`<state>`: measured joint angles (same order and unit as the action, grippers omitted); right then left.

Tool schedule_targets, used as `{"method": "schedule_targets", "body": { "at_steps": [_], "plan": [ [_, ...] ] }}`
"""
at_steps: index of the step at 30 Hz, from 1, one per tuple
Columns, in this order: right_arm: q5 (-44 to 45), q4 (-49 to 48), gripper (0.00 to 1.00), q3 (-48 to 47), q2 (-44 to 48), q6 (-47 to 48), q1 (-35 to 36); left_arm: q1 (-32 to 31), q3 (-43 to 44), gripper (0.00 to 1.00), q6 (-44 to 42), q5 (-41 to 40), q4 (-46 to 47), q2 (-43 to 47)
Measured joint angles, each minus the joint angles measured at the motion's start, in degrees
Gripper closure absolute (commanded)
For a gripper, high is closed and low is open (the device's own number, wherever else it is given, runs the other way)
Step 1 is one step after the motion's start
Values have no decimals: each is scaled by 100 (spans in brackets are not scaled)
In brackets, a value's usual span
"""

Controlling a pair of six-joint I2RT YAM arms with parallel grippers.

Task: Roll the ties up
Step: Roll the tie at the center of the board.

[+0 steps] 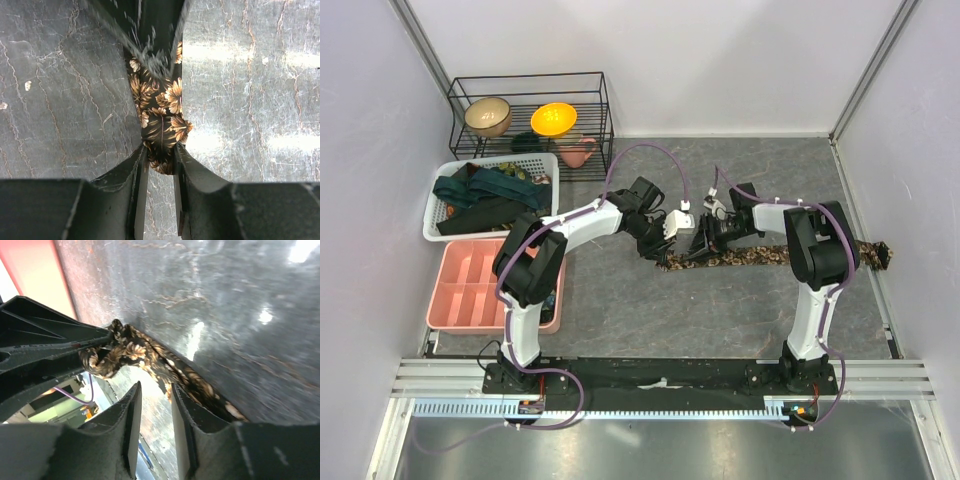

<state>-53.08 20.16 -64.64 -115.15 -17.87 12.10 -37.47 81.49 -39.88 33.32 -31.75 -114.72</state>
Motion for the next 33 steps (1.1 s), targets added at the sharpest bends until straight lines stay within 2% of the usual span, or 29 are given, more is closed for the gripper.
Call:
{"method": "schedule_targets", "body": {
  "at_steps": [5, 12, 21, 33],
  "plan": [
    [120, 136, 70, -87, -11, 221, -70, 2, 7, 70, 0, -33, -98, 2],
    [179, 63, 73, -297, -214, 278, 122, 173, -184, 71, -15, -55, -337, 212],
    [232, -837, 73, -223, -256, -516, 564, 457, -372, 68, -90, -15, -584, 603],
    [-302, -1185, 55, 87, 22, -1012, 155, 94, -116, 62, 319, -79, -81, 396]
  ]
}}
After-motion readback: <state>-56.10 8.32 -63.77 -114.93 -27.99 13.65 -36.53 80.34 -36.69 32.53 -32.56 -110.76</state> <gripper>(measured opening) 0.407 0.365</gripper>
